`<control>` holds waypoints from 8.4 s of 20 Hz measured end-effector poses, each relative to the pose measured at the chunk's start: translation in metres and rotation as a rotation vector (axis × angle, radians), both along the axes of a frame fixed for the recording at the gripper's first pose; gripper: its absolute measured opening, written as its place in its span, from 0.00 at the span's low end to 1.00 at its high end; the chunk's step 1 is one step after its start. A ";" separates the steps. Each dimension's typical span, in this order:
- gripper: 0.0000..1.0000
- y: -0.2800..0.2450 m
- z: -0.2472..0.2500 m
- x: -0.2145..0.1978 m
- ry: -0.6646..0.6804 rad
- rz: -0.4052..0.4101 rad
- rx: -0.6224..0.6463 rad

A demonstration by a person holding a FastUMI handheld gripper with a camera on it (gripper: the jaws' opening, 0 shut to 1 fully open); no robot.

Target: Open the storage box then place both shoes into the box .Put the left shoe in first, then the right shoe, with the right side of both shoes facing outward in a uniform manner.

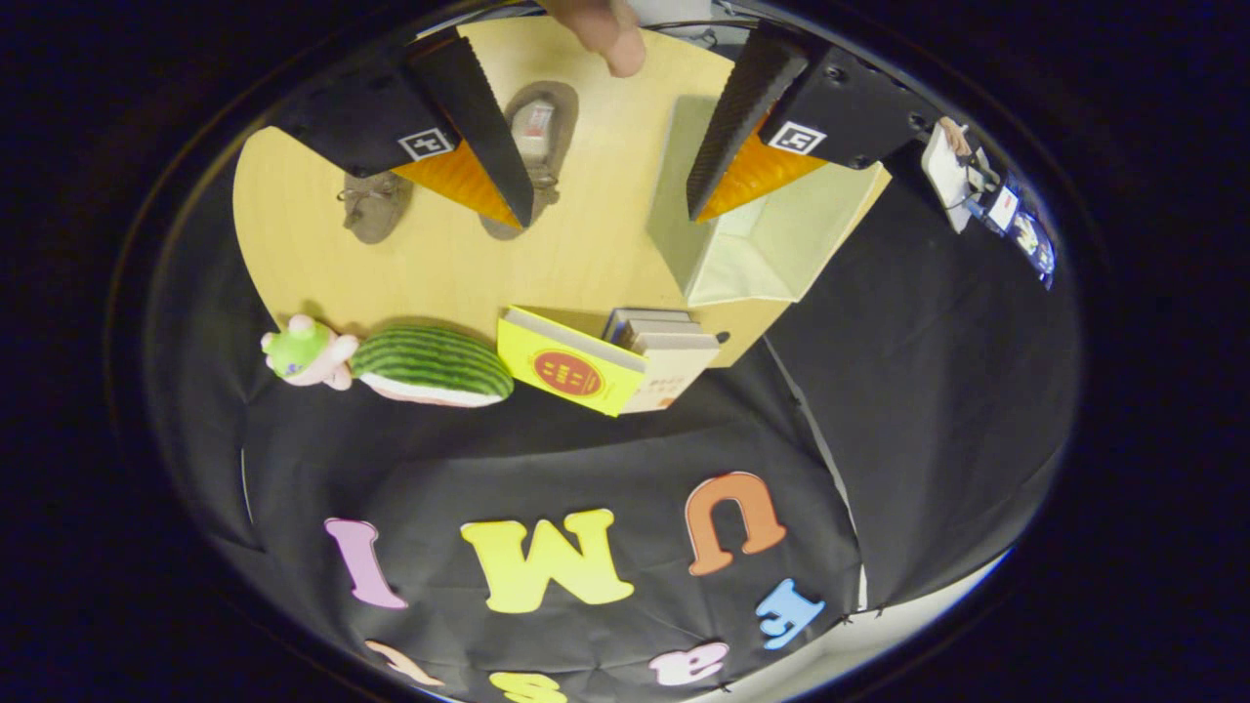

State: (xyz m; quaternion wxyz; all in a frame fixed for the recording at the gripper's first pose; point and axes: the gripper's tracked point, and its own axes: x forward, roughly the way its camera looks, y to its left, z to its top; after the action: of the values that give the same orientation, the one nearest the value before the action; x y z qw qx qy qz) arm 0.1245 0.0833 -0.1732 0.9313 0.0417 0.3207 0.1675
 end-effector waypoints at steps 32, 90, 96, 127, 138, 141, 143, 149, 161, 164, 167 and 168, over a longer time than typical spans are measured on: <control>0.10 -0.068 -0.200 0.030 0.493 -0.215 -0.135; 0.63 0.265 -0.077 -0.021 0.310 -0.054 0.058; 0.93 0.221 -0.053 -0.022 0.181 -0.034 -0.141; 0.94 -0.170 -0.103 -0.014 0.318 -0.262 -0.437; 0.42 -0.233 -0.178 0.010 0.496 -0.337 -0.438; 0.27 -0.233 -0.186 0.015 0.505 -0.328 -0.427; 0.22 -0.234 -0.186 0.016 0.511 -0.323 -0.433; 0.06 -0.231 -0.176 0.015 0.480 -0.383 -0.338; 0.06 -0.177 -0.088 -0.008 0.371 -0.317 -0.354; 0.06 -0.137 -0.071 -0.022 0.378 -0.261 -0.290; 0.06 -0.098 -0.054 -0.036 0.398 -0.212 -0.228; 0.06 -0.085 -0.047 -0.038 0.400 -0.200 -0.211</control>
State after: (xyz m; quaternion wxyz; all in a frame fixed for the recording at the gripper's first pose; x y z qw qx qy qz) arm 0.0861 -0.0020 -0.2200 0.8605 0.0079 0.5086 0.0286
